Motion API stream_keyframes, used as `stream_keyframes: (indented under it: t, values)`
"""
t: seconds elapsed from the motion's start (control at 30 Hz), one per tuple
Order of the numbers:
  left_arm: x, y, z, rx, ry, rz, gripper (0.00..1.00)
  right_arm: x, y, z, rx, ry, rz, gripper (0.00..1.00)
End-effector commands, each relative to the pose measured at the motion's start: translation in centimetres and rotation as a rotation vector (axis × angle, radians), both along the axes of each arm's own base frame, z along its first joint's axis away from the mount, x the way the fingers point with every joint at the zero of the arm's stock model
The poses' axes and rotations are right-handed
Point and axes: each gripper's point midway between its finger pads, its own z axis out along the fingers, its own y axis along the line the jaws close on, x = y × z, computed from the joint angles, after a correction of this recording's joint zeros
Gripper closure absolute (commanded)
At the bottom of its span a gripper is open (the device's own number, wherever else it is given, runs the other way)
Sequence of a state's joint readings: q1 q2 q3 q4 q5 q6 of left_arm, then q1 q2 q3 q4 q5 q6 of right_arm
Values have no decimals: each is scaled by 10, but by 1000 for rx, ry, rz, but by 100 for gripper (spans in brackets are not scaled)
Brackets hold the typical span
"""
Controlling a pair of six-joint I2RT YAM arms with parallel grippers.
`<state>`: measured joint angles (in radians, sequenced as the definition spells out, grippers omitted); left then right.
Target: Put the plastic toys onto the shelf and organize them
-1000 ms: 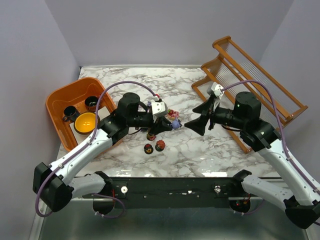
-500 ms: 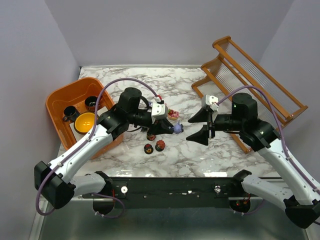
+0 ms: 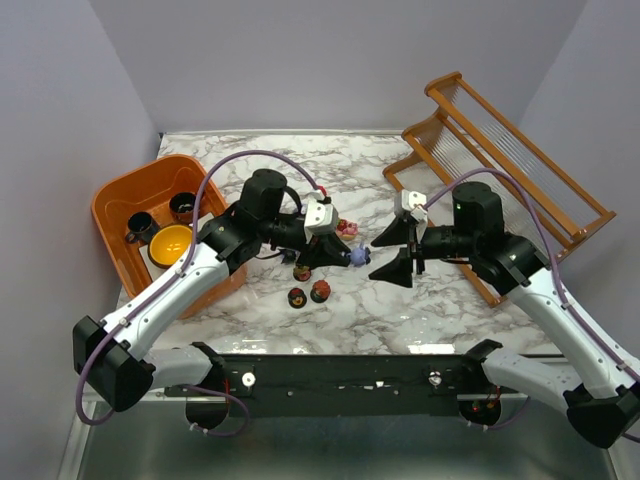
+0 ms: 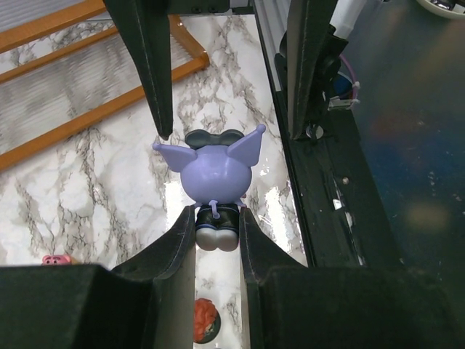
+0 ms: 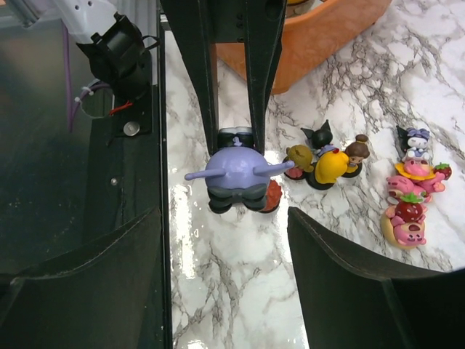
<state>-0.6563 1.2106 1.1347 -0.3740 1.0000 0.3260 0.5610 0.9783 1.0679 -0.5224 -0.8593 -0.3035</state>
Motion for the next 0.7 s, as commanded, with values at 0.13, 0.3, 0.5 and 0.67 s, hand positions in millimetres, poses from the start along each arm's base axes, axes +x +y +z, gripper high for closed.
stream_keyframes:
  t: [0.13,0.3,0.5,0.67]
  values:
    - [-11,-4,13,-33,-5,-79,100,4,3,9,16,-28,20,27]
    - [-11,-5,12,-27,4,-86,100,3,5,10,19,-24,30,30]
    - [-9,-6,11,-21,5,-78,100,3,6,10,21,-14,34,36]
    - [-10,-8,10,-22,7,-84,100,3,6,8,18,-9,33,43]
